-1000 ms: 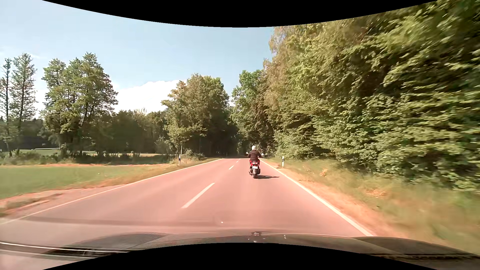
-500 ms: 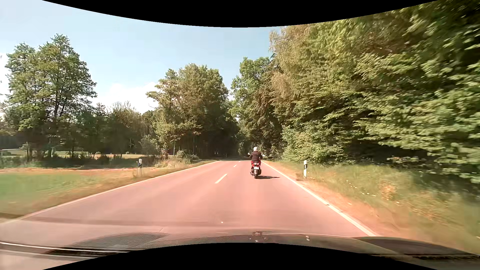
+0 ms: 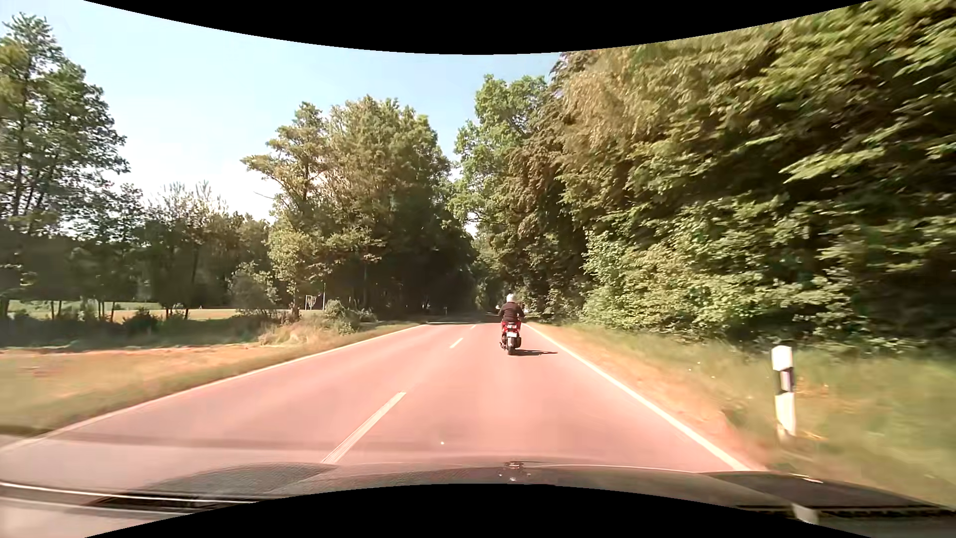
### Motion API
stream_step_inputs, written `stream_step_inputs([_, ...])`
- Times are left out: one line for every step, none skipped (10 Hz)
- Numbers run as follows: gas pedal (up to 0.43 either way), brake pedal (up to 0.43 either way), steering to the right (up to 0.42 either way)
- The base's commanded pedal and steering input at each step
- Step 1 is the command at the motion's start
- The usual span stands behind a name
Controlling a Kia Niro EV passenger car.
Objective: Follow the waypoints while adhering to traffic rules and regulations
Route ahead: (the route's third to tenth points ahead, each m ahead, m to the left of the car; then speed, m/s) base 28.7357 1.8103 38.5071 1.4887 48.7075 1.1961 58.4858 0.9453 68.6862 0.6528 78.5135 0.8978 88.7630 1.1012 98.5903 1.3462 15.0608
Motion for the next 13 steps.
stream_step_inputs([0.228, 0.006, -0.002])
stream_step_inputs([0.228, 0.006, -0.002])
stream_step_inputs([0.24, 0.006, -0.002])
stream_step_inputs([0.24, 0.006, -0.002])
stream_step_inputs([0.24, 0.006, -0.002])
stream_step_inputs([0.248, 0.006, -0.002])
stream_step_inputs([0.248, 0.006, -0.002])
stream_step_inputs([0.248, 0.006, -0.002])
stream_step_inputs([0.248, 0.006, -0.002])
stream_step_inputs([0.248, 0.006, -0.002])
stream_step_inputs([0.26, 0.006, -0.002])
stream_step_inputs([0.26, 0.006, -0.002])
stream_step_inputs([0.26, 0.006, -0.002])
